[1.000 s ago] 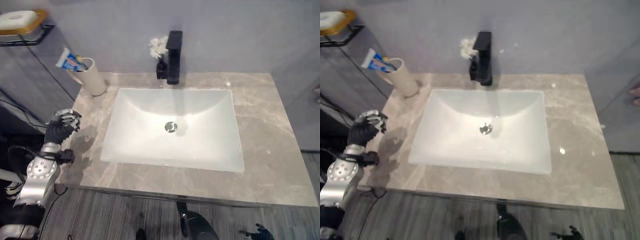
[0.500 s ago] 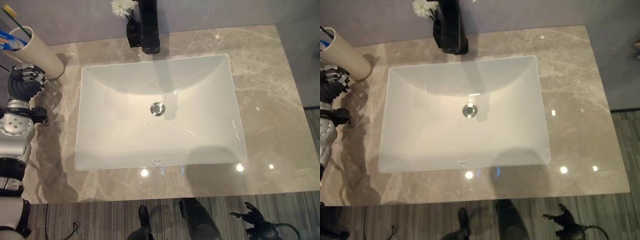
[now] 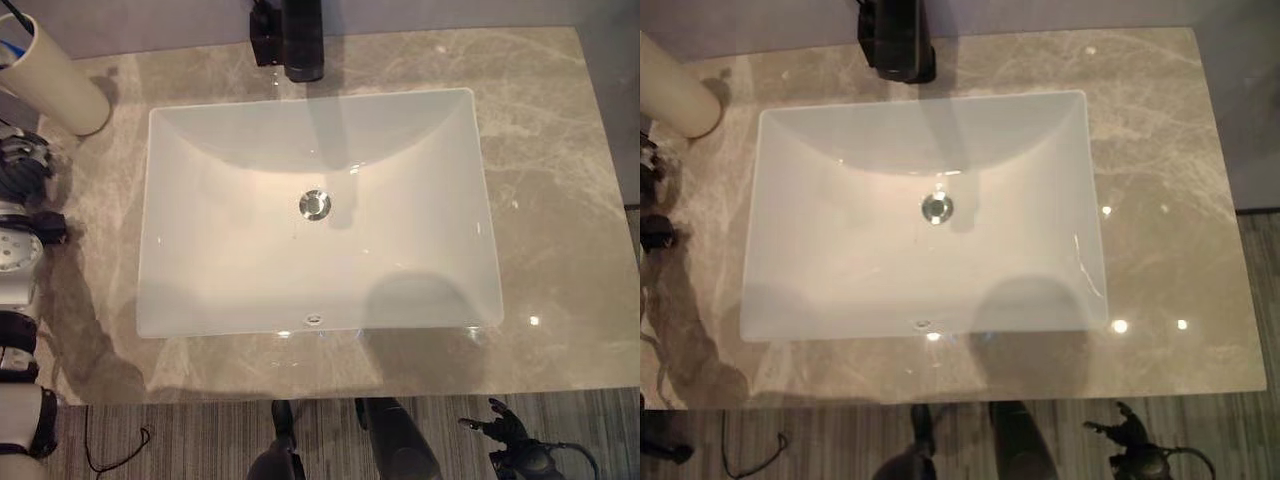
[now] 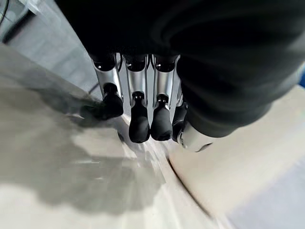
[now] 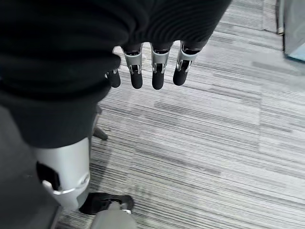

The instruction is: Put brush and paste in cup on sink, flatten towel.

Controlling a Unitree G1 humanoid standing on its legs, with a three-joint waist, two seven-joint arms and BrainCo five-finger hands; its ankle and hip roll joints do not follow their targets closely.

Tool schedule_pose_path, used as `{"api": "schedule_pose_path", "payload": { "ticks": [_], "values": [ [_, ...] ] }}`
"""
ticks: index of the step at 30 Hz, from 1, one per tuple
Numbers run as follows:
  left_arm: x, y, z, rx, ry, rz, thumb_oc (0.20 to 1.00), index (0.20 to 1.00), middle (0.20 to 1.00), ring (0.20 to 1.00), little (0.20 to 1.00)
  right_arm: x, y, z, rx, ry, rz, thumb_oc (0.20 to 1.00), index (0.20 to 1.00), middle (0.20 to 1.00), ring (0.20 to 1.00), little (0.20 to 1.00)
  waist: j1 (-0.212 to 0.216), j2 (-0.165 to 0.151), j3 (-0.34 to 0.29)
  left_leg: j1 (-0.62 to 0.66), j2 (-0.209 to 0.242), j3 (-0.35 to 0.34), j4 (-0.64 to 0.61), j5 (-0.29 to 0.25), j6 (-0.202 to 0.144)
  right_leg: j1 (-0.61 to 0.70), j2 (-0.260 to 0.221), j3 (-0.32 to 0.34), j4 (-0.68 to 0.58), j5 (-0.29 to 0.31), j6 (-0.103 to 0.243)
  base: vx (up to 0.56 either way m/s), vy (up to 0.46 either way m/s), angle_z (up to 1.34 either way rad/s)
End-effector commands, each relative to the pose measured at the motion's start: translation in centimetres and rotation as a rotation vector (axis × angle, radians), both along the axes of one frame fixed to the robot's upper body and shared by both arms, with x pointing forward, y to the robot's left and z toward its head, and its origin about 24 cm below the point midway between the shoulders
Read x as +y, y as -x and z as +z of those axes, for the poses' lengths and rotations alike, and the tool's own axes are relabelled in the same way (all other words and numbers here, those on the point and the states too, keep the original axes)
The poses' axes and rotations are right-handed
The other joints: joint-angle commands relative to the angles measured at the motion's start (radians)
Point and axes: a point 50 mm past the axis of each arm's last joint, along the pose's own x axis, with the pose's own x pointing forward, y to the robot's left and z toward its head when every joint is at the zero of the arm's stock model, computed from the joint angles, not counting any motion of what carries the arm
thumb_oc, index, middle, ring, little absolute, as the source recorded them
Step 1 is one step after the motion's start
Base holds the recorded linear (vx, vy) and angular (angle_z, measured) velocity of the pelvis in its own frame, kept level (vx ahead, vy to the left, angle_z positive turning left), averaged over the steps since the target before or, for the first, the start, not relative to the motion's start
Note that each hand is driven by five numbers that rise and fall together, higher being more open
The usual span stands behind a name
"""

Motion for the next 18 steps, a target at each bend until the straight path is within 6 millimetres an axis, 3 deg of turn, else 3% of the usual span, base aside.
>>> {"api": "schedule_pose_path", "payload": {
  "ticks": [1,4,12,15,18],
  "values": [
    [1.3,1.0,2.5,-0.034,-0.071,0.082,0.200,0.200,0.200,0.200,0.200,0.3,0.8,-0.4,0.006,0.003,-0.012,1.000,1.000,1.000,1.000,1.000,-0.018,-0.042,-0.044,0.126,-0.090,0.008,0.006,0.060,0.029,-0.035,-0.062,0.040,-0.034,0.065,0.098,0.00,0.000,0.00],
    [2.0,1.0,3.7,-0.034,-0.078,0.136,0.200,0.200,0.200,0.200,0.200,0.5,1.0,-0.7,0.022,-0.009,-0.024,1.000,1.000,1.000,1.000,1.000,-0.030,-0.046,-0.048,0.106,-0.085,0.025,0.006,0.068,0.020,-0.060,-0.050,0.044,-0.034,0.068,0.096,0.02,-0.019,-0.07],
    [0.5,-0.5,5.6,-0.054,-0.143,0.177,0.200,0.200,0.200,0.200,0.200,0.8,1.6,-1.0,0.037,-0.017,-0.031,1.000,1.000,1.000,1.000,1.000,-0.053,-0.035,-0.057,0.071,-0.075,0.030,0.006,0.098,0.003,-0.096,-0.040,0.049,-0.034,0.063,0.092,0.03,-0.031,-0.08],
    [0.2,-0.8,6.2,0.009,-0.266,0.227,0.200,0.200,0.200,0.200,0.200,0.7,0.8,-0.7,0.019,-0.003,-0.013,1.000,1.000,1.000,1.000,1.000,-0.060,-0.026,-0.057,0.062,-0.073,0.039,0.006,0.105,-0.001,-0.109,-0.034,0.056,-0.034,0.064,0.092,0.01,-0.009,0.01],
    [-1.2,-1.6,8.2,0.045,-0.432,0.233,0.200,0.200,0.200,0.200,0.200,1.1,0.2,-0.6,0.032,0.036,0.098,1.000,1.000,1.000,1.000,1.000,-0.067,-0.026,-0.056,0.052,-0.073,0.045,0.006,0.108,-0.004,-0.118,-0.034,0.058,-0.034,0.064,0.092,0.00,0.000,0.00]
  ]
}}
